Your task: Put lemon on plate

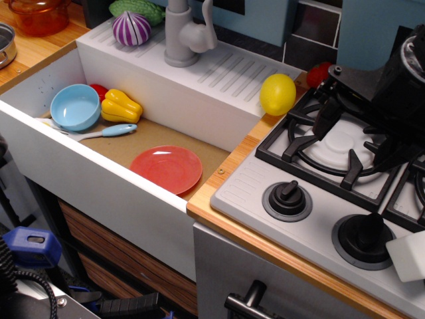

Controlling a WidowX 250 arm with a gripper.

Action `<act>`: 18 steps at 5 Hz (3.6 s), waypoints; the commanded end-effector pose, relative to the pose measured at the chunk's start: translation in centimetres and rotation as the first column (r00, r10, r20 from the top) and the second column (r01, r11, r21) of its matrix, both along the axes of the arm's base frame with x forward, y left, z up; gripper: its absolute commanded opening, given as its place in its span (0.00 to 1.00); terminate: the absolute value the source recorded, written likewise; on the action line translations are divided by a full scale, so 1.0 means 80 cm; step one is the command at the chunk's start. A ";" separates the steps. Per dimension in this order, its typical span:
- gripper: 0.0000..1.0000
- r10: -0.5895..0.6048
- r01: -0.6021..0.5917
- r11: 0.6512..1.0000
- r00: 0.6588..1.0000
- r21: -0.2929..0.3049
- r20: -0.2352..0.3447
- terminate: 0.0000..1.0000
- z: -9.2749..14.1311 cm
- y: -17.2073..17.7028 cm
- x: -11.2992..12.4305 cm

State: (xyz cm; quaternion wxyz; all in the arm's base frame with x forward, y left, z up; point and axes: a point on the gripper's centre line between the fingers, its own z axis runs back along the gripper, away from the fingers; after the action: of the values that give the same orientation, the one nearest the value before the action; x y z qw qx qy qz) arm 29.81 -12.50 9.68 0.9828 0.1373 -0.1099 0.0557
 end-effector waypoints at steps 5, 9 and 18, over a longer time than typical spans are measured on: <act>1.00 -0.083 0.086 0.995 0.995 0.051 -0.057 0.00 0.010 0.120 0.105; 1.00 -0.269 0.276 0.961 0.954 -0.036 0.130 0.00 -0.020 0.199 0.148; 0.00 -0.238 0.252 0.949 0.967 -0.188 0.096 0.00 -0.073 0.174 0.154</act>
State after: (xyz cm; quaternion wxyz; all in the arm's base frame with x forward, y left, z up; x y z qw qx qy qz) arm 39.63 1.71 1.98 0.9933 0.0445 -0.0969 -0.0441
